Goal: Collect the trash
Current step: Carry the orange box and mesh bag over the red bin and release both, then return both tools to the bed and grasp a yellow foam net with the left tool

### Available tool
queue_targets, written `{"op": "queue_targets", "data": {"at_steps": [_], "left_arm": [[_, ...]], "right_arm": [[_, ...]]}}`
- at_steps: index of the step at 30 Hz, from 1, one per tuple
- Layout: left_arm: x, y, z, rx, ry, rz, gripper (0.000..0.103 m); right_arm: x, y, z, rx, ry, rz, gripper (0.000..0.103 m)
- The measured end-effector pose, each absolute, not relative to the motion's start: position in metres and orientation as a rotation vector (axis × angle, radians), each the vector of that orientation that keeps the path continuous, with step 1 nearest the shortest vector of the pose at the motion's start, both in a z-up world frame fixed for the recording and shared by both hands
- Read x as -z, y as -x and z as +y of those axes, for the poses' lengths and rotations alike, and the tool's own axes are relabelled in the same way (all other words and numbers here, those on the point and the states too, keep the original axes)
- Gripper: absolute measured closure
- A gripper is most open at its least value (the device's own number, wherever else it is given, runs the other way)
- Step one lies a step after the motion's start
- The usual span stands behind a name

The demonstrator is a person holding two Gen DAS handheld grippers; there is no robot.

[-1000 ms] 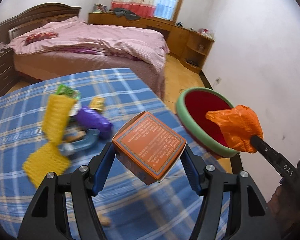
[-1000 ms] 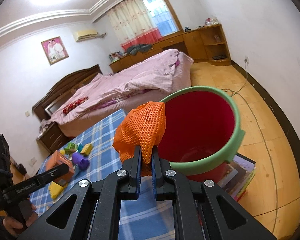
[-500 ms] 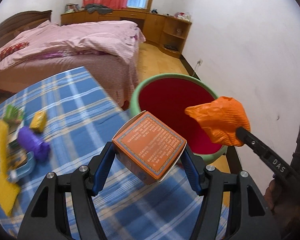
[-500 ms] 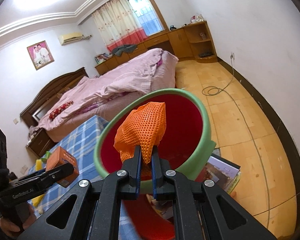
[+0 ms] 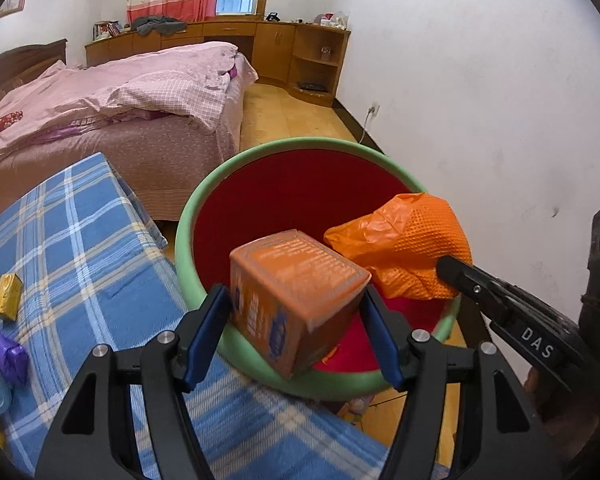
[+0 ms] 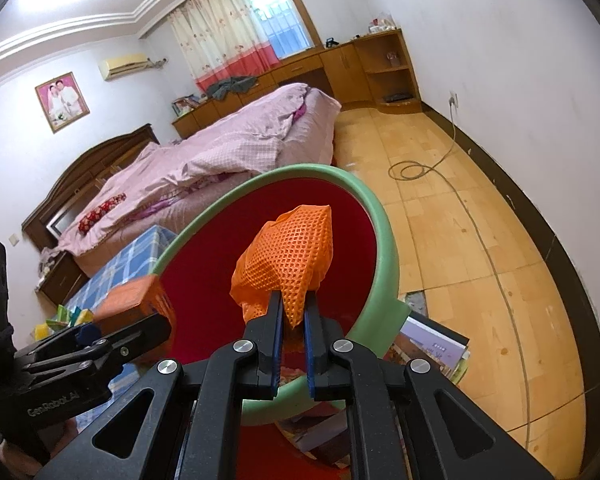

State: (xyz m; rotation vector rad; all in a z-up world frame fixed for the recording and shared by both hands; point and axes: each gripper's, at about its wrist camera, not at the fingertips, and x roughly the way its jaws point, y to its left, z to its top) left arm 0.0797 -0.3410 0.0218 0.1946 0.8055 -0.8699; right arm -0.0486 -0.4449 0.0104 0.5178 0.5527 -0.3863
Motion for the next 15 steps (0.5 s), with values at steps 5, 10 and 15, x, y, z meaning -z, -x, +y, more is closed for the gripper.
{"op": "queue_targets", "data": {"at_steps": [5, 10, 15], "left_arm": [[-0.021, -0.079, -0.342, 0.876, -0.193, 0.800, 0.037], [-0.023, -0.079, -0.339, 0.882, -0.171, 0.814, 0.036], [-0.027, -0.077, -0.332, 0.879, -0.152, 0.822, 0.036]], "right_arm": [[-0.004, 0.045, -0.451, 0.384, -0.554, 0.567, 0.086], [-0.004, 0.052, -0.455, 0.361, -0.611, 0.546, 0.075], [-0.015, 0.059, -0.451, 0.360, -0.595, 0.525, 0.074]]}}
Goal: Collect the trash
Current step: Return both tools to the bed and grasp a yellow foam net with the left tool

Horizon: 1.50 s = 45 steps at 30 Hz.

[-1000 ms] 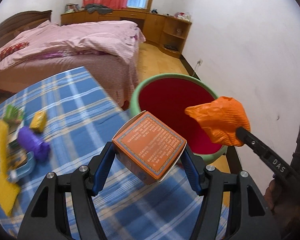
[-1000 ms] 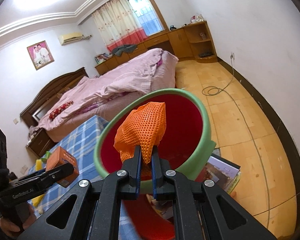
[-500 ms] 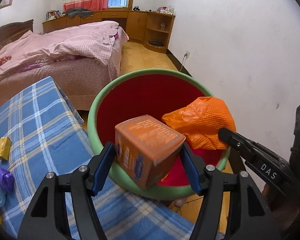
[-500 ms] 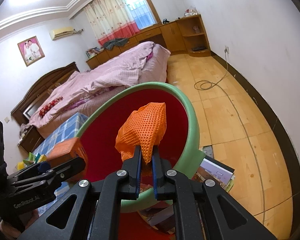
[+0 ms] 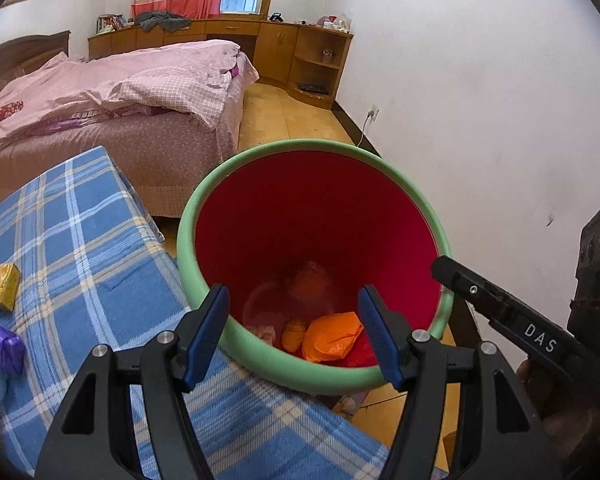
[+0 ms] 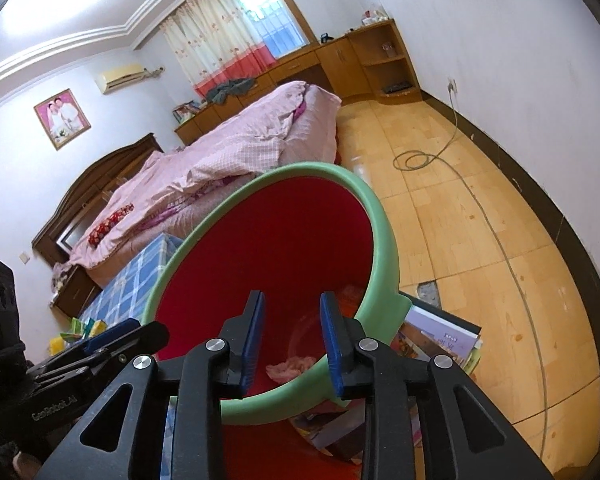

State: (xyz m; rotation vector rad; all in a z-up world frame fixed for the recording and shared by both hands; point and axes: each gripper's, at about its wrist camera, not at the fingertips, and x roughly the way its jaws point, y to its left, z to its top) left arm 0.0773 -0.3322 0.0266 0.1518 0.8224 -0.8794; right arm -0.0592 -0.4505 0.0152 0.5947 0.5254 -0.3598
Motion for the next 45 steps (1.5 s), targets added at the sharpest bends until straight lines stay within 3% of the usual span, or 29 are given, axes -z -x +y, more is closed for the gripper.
{"op": "queue_targets", "data": {"at_steps": [3, 17, 45], "left_arm": [[-0.030, -0.076, -0.327, 0.878, -0.146, 0.829, 0.036], [-0.047, -0.063, -0.270, 0.797, -0.115, 0.819, 0.036], [-0.033, -0.110, -0.084, 0.359, -0.046, 0.838, 0.034]], "right_arm": [[-0.020, 0.063, -0.448, 0.358, -0.590, 0.513, 0.073], [-0.036, 0.076, -0.414, 0.295, -0.595, 0.501, 0.044], [-0.025, 0.047, -0.330, 0.155, -0.522, 0.657, 0.043]]}}
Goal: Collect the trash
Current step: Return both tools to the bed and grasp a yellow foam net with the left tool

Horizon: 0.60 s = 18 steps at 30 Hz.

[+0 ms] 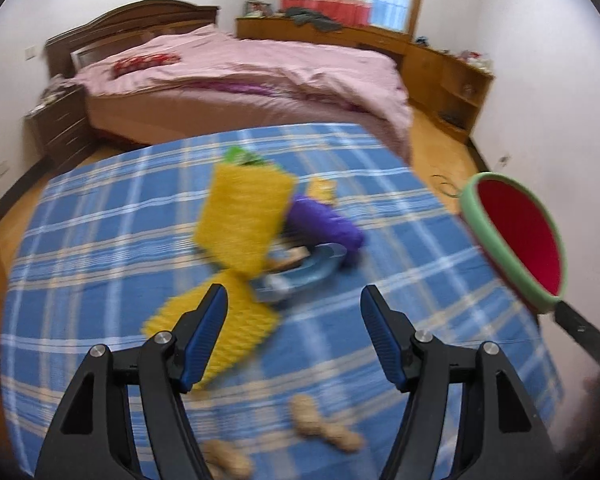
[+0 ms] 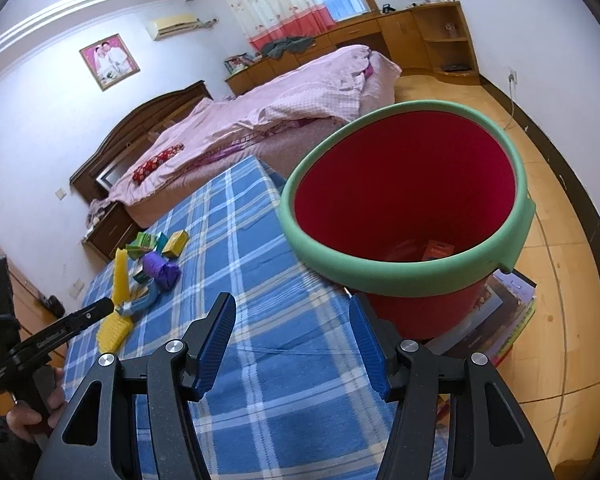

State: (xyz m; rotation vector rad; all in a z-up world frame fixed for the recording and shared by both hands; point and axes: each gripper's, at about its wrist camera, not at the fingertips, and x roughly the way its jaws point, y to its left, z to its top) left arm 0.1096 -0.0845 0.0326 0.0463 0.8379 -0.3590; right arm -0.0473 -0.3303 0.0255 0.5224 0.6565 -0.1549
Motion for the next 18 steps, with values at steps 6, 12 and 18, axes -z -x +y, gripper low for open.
{"op": "queue_targets", "data": {"at_steps": [6, 12, 18], "left_arm": [[-0.007, -0.130, -0.064, 0.251, -0.091, 0.905, 0.034], [0.008, -0.136, -0.054, 0.239, -0.039, 0.929, 0.034], [0.009, -0.135, -0.051, 0.208, -0.040, 0.933, 0.031]], "right_arm": [[-0.023, 0.043, -0.324, 0.141, -0.523, 0.670, 0.042], [-0.021, 0.039, -0.317, 0.134, -0.510, 0.684, 0.043], [-0.018, 0.035, -0.312, 0.128, -0.504, 0.698, 0.042]]}}
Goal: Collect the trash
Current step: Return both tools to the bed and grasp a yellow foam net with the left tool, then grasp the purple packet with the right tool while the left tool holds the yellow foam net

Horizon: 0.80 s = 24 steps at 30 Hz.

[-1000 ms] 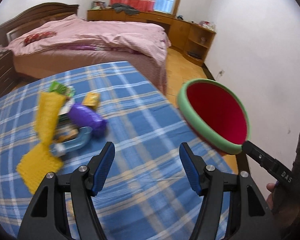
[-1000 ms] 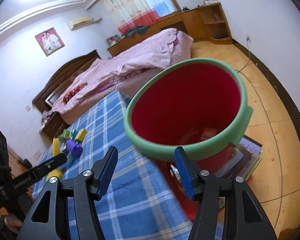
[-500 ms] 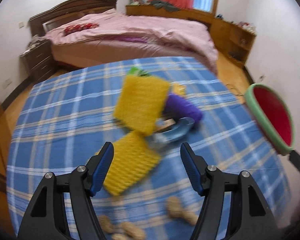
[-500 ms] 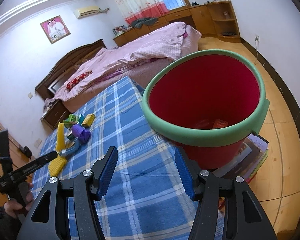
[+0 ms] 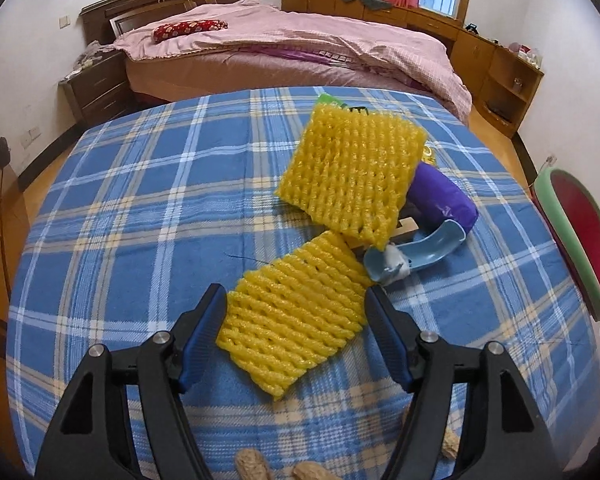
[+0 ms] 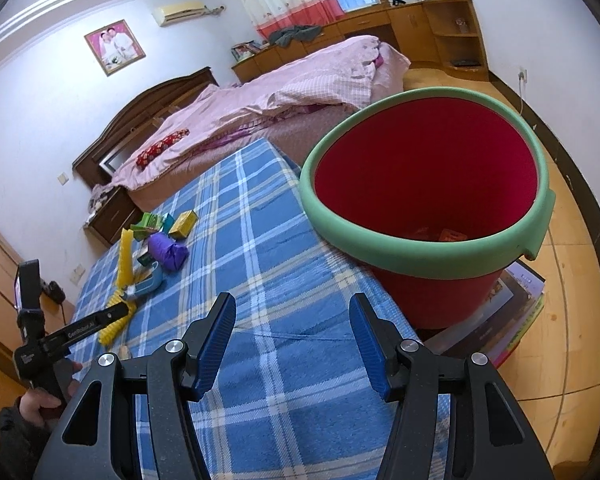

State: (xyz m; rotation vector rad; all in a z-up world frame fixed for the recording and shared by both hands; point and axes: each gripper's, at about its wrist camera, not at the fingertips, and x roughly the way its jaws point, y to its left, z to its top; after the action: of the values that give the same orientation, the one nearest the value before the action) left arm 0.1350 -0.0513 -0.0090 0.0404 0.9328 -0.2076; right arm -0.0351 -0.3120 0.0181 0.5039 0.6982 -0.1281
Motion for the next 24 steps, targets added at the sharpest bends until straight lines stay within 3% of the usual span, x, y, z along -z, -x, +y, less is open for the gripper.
{"op": "queue_targets", "data": {"at_steps": [2, 7, 10, 13, 15, 18, 24], "left_arm": [[0.009, -0.133, -0.051, 0.197, -0.052, 0.932, 0.030], [0.014, -0.138, -0.044, 0.133, -0.024, 0.953, 0.015], [0.015, -0.140, -0.036, 0.135, 0.028, 0.963, 0.016], [0.013, -0.135, -0.038, 0.189, 0.030, 0.948, 0.035], [0.011, -0.132, -0.041, 0.238, 0.039, 0.946, 0.059], [0.009, -0.129, -0.043, 0.311, 0.068, 0.954, 0.077], [-0.012, -0.117, -0.038, 0.397, 0.133, 0.910, 0.078]], "right_arm": [[-0.016, 0.035, -0.311, 0.126, -0.503, 0.701, 0.042], [-0.014, 0.035, -0.311, 0.118, -0.502, 0.707, 0.043], [-0.015, 0.036, -0.311, 0.113, -0.497, 0.706, 0.042], [-0.016, 0.034, -0.310, 0.111, -0.491, 0.706, 0.042], [-0.016, 0.032, -0.308, 0.108, -0.486, 0.710, 0.042], [-0.017, 0.028, -0.303, 0.095, -0.472, 0.720, 0.042], [-0.027, 0.012, -0.288, 0.063, -0.422, 0.724, 0.043]]}}
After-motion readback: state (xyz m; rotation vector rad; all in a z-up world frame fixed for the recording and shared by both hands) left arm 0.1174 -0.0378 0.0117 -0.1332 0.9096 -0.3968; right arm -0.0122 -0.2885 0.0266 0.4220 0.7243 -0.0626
